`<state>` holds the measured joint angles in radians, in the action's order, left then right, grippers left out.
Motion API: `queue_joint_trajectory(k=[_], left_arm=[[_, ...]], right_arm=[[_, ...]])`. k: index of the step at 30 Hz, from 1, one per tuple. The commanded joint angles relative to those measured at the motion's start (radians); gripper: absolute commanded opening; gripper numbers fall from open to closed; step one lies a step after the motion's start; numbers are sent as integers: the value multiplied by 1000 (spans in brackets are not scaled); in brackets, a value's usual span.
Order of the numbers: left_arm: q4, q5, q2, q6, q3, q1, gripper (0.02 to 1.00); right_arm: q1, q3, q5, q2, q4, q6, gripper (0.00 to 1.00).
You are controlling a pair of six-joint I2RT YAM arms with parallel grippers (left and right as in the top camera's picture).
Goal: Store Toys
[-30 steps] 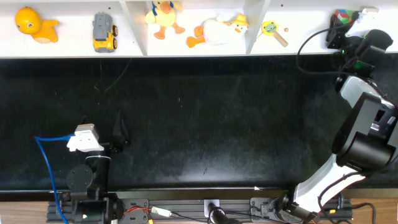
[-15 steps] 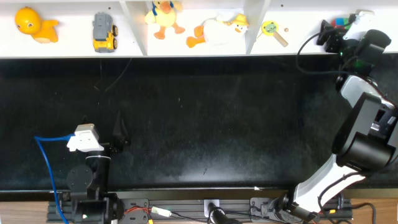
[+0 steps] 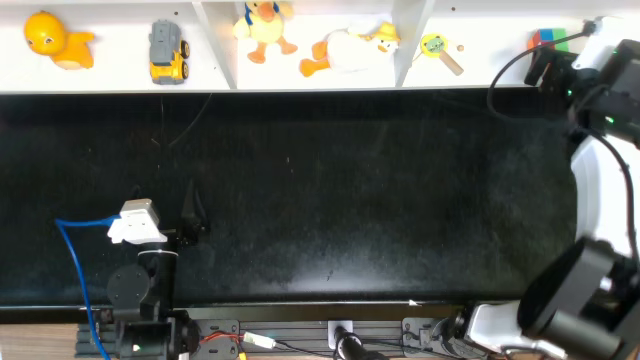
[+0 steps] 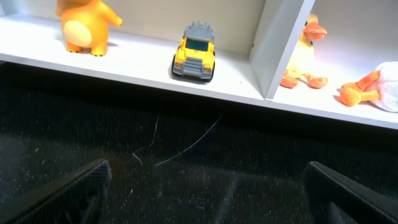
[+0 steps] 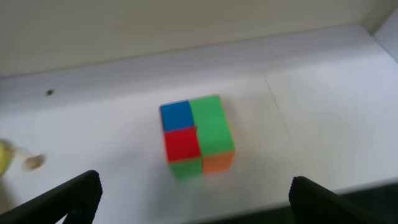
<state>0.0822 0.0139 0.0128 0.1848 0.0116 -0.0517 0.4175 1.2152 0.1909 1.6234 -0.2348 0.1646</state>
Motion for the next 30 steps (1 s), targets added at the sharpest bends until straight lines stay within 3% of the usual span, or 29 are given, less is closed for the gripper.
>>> queue_joint_trajectory(k=[1, 6, 10, 18, 22, 30], left_arm=[[2, -8, -11, 3, -3, 8, 998], [2, -8, -11, 3, -3, 8, 998], [2, -8, -11, 3, -3, 8, 996], [2, -8, -11, 3, -3, 8, 996], [2, -8, -11, 3, -3, 8, 998], [2, -8, -11, 3, -3, 8, 998]], right_arm=[[0, 13, -31, -146, -150, 67, 998], [-40, 13, -14, -290, -342, 186, 996], [-86, 13, 108, -388, -438, 245, 996], [-174, 13, 211, -539, -531, 239, 996], [-187, 13, 211, -575, -558, 158, 996], [-186, 12, 208, -551, -581, 153, 996]])
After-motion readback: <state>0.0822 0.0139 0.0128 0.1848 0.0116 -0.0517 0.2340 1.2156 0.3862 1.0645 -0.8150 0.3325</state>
